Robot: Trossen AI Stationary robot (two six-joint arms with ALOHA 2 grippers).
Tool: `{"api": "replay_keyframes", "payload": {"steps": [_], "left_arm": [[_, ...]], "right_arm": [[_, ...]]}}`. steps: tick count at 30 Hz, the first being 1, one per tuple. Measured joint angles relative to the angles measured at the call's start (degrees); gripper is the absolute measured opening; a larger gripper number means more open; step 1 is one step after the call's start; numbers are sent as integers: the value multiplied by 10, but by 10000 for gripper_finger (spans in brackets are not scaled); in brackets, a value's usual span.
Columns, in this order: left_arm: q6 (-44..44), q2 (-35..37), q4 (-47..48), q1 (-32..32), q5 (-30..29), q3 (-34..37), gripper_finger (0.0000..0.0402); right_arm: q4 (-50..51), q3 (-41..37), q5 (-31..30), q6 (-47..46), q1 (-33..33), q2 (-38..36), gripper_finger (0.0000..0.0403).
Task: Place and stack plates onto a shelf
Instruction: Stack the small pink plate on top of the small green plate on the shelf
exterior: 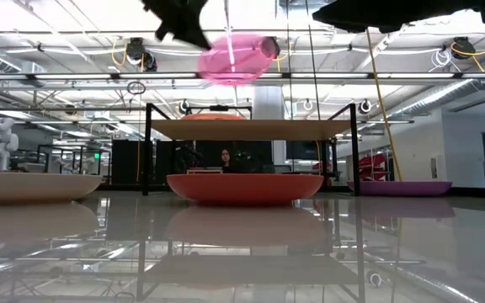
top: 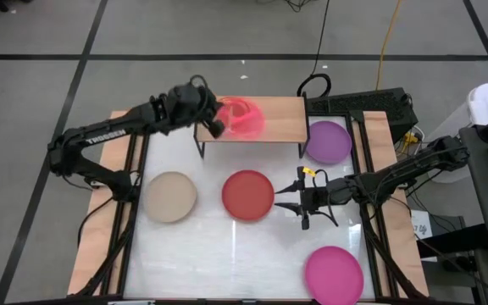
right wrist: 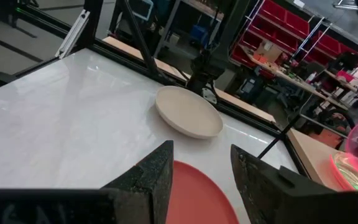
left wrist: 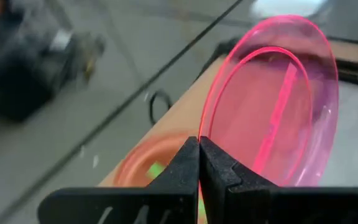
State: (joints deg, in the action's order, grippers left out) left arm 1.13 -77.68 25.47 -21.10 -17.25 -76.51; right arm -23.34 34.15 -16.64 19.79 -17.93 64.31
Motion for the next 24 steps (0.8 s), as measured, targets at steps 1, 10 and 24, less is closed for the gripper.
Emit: {"api": "replay_keyframes", "payload": {"steps": [1,10,24], "left_arm": [[-19,0,15,-18,3,0,1],[-146,-15,28,-126,58,-1,1],[-162,-62,38,-155,99,1,1]], "right_arm": [[0,0,0,0,0,0,141],[-14,0,0,9,0,0,141],[-15,0,0,9,0,0,141]]}}
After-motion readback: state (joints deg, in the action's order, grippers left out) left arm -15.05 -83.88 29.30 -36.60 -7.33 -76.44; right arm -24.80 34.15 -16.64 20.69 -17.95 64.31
